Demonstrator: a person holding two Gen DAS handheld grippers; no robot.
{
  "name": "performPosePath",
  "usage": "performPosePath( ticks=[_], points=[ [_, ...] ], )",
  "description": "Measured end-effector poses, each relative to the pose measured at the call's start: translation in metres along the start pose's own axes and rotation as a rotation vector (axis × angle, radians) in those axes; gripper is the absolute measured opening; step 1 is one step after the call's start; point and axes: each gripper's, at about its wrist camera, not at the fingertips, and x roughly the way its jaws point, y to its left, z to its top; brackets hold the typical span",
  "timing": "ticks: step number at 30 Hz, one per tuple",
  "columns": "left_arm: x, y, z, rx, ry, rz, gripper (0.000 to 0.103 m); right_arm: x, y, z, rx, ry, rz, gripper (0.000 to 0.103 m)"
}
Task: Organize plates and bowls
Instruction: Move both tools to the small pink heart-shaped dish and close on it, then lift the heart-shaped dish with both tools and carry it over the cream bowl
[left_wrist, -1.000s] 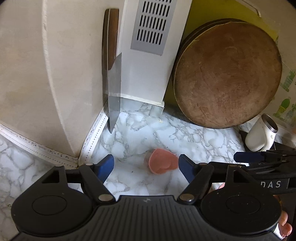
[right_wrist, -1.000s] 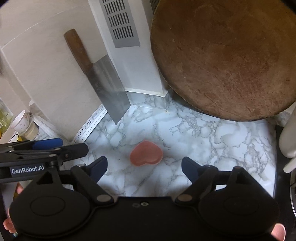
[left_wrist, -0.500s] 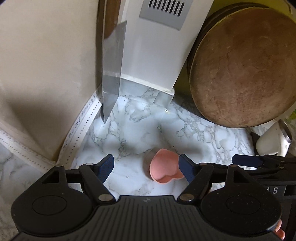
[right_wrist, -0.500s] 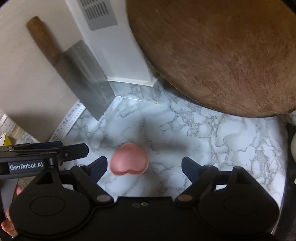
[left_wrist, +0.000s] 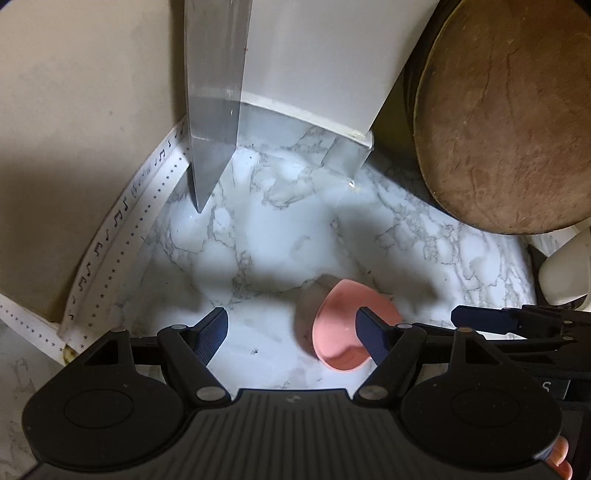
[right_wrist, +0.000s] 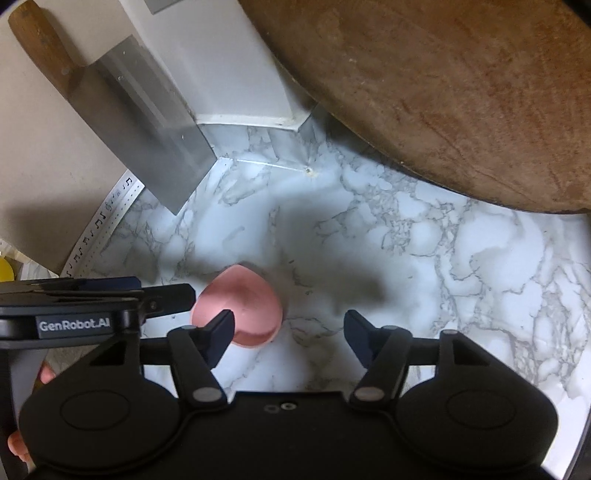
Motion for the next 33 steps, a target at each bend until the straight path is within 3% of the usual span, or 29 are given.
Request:
performPosePath(
  ticks=[2,10,12,15,21,33],
  points=[
    [0.004,0.0,-0.001,0.002,0.007,0.01,0.075,0.004,-0.001,0.0,-0.001,0.004,-0.002,0.062],
    [0.013,-0.004,0.0,0.015,0.038,-0.011,0.054,0.014,0.003,0.0,-0.022,0.014,0.005,0.049],
    [0.014,-0.007,0.001,0.026,0.046,-0.013,0.05,0.016,0.004,0.0,-0.028,0.019,0.01,0.039],
    [0.017,-0.009,0.001,0.038,0.064,-0.039,0.034,0.018,0.006,-0.001,-0.03,0.022,0.018,0.029],
    [0.019,-0.016,0.0,0.056,0.083,-0.057,0.018,0.018,0.01,-0.001,-0.037,0.021,0.021,0.015],
    [0.022,-0.017,-0.002,0.062,0.106,-0.042,0.007,0.014,0.01,-0.003,-0.015,0.014,-0.006,0.005]
  ],
)
